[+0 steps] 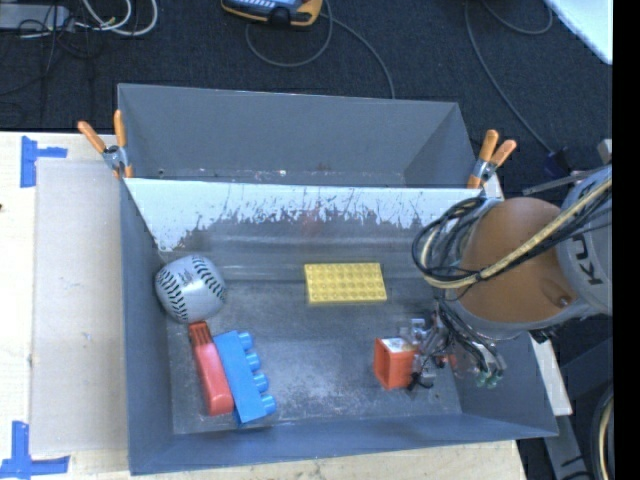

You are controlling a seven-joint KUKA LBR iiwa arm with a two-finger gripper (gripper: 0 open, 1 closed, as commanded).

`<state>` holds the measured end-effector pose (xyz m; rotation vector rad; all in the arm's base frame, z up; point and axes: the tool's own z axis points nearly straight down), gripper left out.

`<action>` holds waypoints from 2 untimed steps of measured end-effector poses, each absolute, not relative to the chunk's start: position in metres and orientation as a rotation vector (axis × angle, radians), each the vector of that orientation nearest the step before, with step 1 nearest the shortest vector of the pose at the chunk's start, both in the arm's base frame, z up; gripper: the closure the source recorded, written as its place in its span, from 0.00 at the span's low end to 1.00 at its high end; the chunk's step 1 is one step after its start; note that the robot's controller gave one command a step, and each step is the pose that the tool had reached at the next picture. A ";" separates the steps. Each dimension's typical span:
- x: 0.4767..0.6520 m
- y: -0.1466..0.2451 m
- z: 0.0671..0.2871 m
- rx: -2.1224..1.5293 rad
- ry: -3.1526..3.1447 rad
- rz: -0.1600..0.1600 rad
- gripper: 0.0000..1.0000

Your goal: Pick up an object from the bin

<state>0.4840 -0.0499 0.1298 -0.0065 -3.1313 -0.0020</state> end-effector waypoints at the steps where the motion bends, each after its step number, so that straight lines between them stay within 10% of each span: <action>1: 0.486 -0.050 0.134 -0.003 -3.139 -0.001 0.00; 2: 0.488 -0.056 0.127 -0.247 -3.124 -0.001 0.00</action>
Offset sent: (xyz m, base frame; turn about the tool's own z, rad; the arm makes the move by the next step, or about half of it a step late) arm 0.0055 -0.0090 -0.0057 0.2256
